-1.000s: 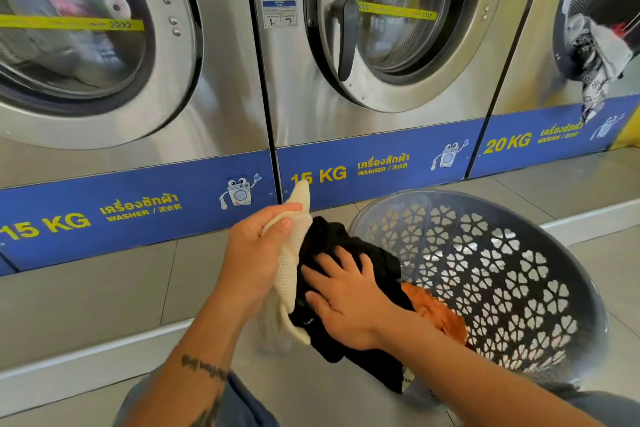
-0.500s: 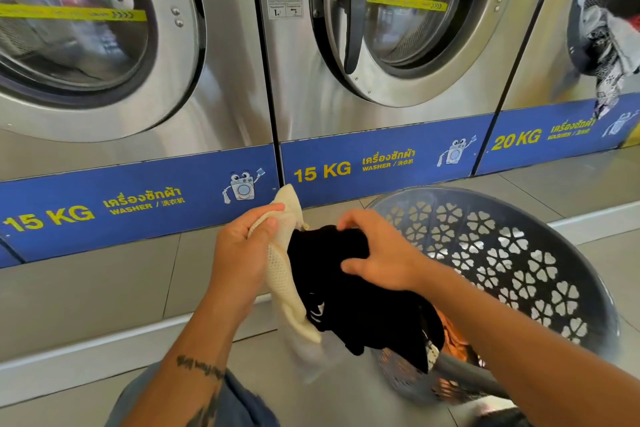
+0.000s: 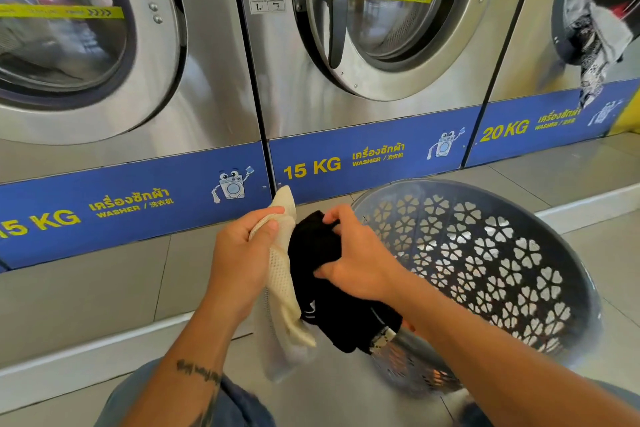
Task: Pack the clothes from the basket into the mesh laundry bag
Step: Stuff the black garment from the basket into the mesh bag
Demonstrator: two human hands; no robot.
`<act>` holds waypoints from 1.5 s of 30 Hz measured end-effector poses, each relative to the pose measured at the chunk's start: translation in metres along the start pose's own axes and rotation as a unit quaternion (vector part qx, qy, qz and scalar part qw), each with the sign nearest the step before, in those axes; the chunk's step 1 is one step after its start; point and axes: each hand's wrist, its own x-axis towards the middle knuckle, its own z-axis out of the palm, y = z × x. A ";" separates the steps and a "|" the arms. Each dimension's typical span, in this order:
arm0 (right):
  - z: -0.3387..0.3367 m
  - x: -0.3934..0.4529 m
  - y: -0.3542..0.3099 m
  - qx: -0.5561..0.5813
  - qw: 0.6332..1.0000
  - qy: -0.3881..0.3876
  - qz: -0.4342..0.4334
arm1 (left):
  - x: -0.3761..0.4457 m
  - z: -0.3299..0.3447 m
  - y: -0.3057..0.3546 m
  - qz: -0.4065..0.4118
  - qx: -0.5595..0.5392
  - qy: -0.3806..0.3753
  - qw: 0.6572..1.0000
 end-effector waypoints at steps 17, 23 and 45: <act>0.066 0.007 -0.008 -0.116 0.974 -0.196 -0.001 | -0.006 -0.031 -0.021 -0.028 -0.025 0.041 0.998; 0.094 -0.021 0.032 -0.248 0.947 -0.203 -0.026 | -0.012 -0.047 -0.079 -0.189 -0.020 -0.014 0.982; 0.184 -0.025 0.066 0.069 0.979 -0.067 0.180 | -0.045 -0.096 -0.111 -0.151 0.188 -0.109 0.964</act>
